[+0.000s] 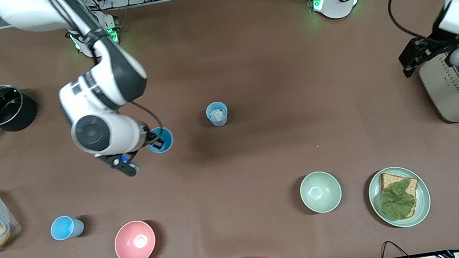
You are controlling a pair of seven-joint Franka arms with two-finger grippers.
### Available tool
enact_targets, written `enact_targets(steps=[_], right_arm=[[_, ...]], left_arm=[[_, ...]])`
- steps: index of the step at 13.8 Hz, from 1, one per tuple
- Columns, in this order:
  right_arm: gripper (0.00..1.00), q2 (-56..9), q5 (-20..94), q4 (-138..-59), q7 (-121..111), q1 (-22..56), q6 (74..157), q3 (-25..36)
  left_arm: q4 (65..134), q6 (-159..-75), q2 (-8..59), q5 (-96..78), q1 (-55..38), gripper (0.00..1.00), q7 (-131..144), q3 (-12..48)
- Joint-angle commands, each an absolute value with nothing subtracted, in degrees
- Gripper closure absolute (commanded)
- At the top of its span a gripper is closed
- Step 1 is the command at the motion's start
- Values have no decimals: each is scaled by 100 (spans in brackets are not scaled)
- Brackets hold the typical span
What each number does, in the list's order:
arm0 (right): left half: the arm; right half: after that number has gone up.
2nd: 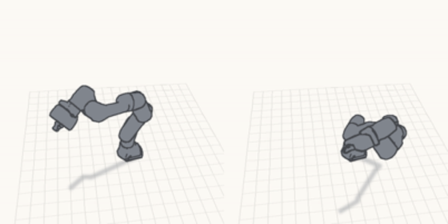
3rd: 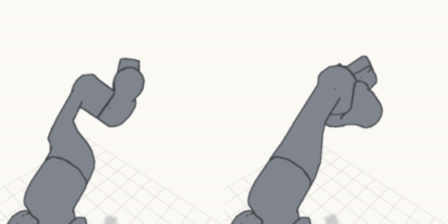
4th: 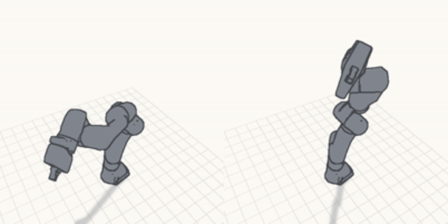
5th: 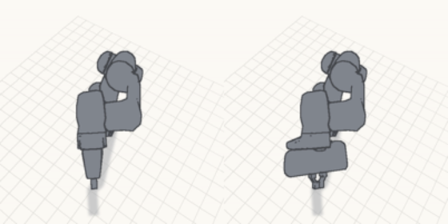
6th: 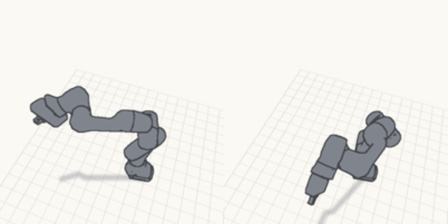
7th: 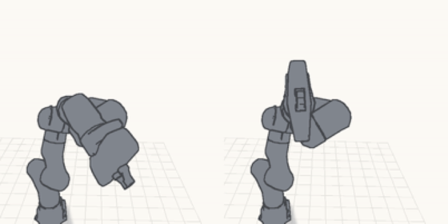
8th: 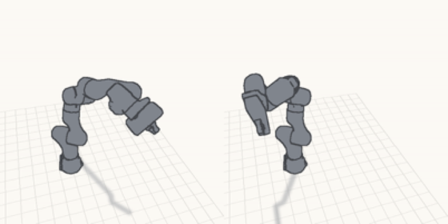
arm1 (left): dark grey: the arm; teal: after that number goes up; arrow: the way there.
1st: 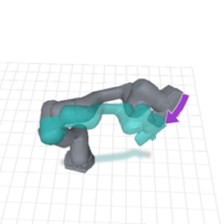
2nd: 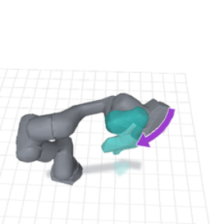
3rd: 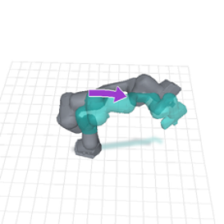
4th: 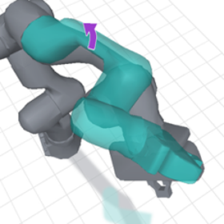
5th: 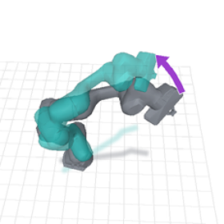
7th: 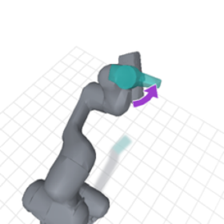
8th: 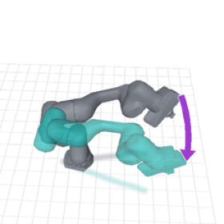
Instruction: Stack blue cups with both arms
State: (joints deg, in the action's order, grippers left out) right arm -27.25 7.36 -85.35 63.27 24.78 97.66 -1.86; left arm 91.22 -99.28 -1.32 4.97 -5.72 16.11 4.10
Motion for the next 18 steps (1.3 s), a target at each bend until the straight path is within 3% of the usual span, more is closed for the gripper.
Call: enact_targets(steps=[1, 4, 8, 18], right_arm=[[100, -2646, 826, -8578, 6984, 3039, 9913, -114], [100, -2707, 809, -8604, 7802, 3786, 10264, -97], [100, -2865, 809, -8675, 8209, 4183, 10529, -97], [100, -3287, 738, -8666, 8244, 4324, 10854, -97]], left_arm=[[8657, -9633, 70, 396, 58, 0, 1740, 989], [8666, -9571, 88, 500, 158, 0, 1732, 1195], [8666, -9580, 132, 510, 176, 0, 1723, 1195], [8719, -9571, 229, 378, 211, 0, 1793, 1248]])
